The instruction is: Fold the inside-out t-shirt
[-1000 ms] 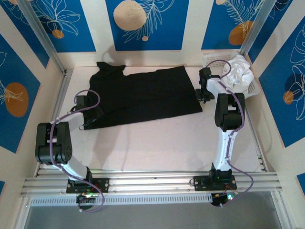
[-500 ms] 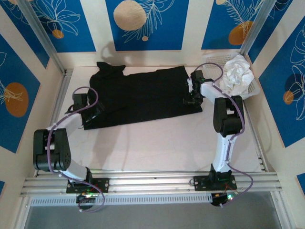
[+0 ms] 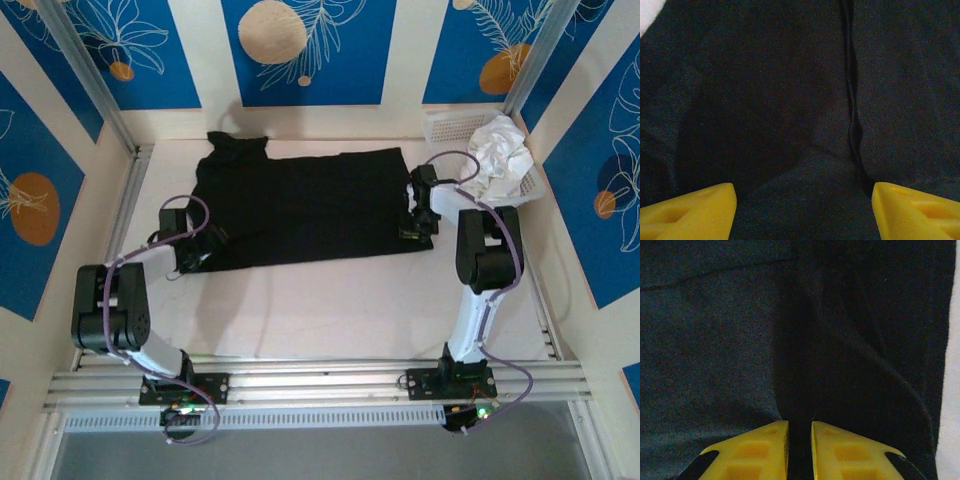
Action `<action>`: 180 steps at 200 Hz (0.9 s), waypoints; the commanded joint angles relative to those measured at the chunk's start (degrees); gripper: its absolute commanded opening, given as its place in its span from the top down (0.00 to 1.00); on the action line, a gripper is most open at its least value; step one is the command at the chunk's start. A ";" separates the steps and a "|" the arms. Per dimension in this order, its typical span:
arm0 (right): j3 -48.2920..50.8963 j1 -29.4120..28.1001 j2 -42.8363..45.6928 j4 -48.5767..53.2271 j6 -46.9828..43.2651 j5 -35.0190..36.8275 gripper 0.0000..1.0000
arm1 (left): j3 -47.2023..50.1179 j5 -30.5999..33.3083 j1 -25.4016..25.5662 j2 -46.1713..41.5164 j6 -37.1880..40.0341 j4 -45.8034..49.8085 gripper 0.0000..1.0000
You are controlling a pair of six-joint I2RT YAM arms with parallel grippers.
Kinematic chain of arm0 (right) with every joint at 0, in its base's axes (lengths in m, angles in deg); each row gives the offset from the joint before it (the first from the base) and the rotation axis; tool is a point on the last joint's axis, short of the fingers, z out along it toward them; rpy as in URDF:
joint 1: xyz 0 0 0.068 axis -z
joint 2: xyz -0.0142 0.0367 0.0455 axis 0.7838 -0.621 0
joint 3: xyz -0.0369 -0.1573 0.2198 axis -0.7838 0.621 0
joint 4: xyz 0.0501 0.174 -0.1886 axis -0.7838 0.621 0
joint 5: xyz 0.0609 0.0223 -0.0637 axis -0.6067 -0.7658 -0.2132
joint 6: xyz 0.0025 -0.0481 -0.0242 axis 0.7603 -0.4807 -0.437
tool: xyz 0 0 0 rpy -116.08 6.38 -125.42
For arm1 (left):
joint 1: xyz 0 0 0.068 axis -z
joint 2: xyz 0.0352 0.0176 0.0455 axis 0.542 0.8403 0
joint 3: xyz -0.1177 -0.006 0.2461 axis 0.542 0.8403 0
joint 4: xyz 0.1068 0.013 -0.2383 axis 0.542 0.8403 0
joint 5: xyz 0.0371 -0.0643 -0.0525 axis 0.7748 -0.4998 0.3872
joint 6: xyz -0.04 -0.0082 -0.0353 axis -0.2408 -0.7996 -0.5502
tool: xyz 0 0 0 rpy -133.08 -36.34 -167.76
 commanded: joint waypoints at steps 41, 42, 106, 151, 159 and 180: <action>21.66 -3.64 24.43 3.53 7.90 9.78 0.74 | 6.40 -7.12 1.16 -10.47 -2.80 7.23 0.27; 21.82 -4.27 24.99 3.29 7.78 9.97 0.73 | 6.26 -6.94 1.15 -10.69 -2.71 7.39 0.26; 4.63 -36.33 17.31 -18.46 -15.36 -4.09 0.55 | 6.63 -0.18 -2.47 -15.98 -2.97 6.13 0.28; -14.67 -45.80 -2.60 -18.28 -20.82 -7.25 0.52 | 8.72 -2.45 -3.99 -11.73 -4.21 1.37 0.37; -17.19 -46.47 -5.37 -17.92 -21.10 -7.80 0.51 | 9.17 -2.46 -4.04 -11.29 -4.12 1.02 0.38; -22.44 -47.53 -11.40 -17.09 -21.39 -9.40 0.49 | 10.72 -3.09 -4.31 -10.62 -4.62 -0.22 0.39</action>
